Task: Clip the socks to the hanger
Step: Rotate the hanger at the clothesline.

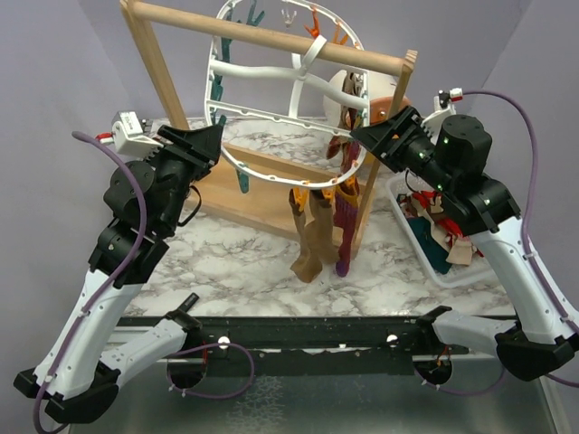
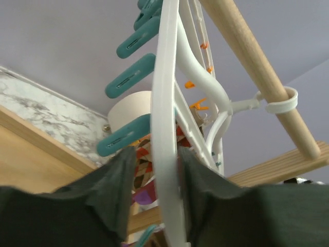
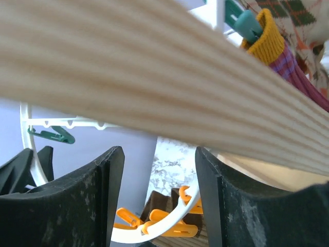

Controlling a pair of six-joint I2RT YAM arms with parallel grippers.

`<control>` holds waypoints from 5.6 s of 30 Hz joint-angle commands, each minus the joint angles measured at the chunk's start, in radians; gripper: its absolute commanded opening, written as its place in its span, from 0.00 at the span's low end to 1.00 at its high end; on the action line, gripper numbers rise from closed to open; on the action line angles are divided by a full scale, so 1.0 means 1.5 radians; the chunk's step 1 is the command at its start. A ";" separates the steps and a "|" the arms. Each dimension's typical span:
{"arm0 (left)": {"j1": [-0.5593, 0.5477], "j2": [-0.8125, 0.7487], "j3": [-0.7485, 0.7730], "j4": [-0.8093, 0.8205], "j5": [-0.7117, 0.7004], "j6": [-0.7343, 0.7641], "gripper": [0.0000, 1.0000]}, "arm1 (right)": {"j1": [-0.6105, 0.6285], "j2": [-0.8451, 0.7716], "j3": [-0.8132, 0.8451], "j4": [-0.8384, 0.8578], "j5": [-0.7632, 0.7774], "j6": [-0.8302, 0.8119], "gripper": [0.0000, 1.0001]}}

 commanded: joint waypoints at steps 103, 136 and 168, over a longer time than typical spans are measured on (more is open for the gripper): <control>0.001 -0.295 -0.403 0.013 -0.145 0.277 0.99 | 0.511 -0.008 0.084 -0.012 0.455 -0.906 0.01; 0.001 -0.322 -0.426 -0.018 -0.147 0.283 0.99 | 0.511 -0.076 0.110 -0.098 0.491 -0.856 0.52; 0.001 -0.361 -0.485 -0.059 -0.113 0.233 0.99 | 0.512 0.243 0.351 -0.024 0.345 -0.847 0.53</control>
